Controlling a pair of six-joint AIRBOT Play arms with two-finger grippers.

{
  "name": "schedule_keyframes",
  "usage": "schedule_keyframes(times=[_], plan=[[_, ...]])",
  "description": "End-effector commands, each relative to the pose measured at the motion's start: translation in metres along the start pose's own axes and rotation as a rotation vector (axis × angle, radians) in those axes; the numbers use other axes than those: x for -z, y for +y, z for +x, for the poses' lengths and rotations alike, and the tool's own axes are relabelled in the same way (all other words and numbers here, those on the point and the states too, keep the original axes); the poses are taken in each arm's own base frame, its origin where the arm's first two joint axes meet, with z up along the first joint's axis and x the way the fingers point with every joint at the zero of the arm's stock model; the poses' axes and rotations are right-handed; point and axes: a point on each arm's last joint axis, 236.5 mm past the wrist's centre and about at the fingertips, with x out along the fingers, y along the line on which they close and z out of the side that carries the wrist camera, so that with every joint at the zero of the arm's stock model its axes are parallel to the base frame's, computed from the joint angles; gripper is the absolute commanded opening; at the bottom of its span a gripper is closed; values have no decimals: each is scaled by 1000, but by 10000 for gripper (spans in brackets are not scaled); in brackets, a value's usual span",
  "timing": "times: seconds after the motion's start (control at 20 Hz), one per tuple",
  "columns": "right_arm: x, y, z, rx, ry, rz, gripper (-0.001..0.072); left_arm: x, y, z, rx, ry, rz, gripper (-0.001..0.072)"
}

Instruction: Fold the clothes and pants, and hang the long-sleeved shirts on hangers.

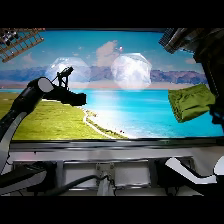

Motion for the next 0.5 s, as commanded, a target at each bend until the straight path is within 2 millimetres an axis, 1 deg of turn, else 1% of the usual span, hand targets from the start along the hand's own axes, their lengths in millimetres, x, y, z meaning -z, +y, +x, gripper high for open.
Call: schedule_keyframes(times=[0.0,0.1,0.15,0.25,0.3,0.35,0.4,0.45], plan=[[0,-54,-7,79,-20,66,35,0,0,1,0,1,0,8],[-1,-75,-8,128,-19,43,36,0,0,1,0,1,0,8],[-2,-82,-9,144,-18,34,36,0,0,1,0,1,0,8],[2,-88,-12,160,8,3,37,0,0,1,0,1,0,8],[6,-92,-13,175,27,-7,140,0,0,1,0,1,0,8],[12,-98,-14,200,56,-25,357,0,0,1,0,1,0,8],[22,-107,-17,239,102,-49,539,0,0,1,0,1,0,8],[34,-117,-21,278,157,-48,547,0,0,1,0,1,0,8]])
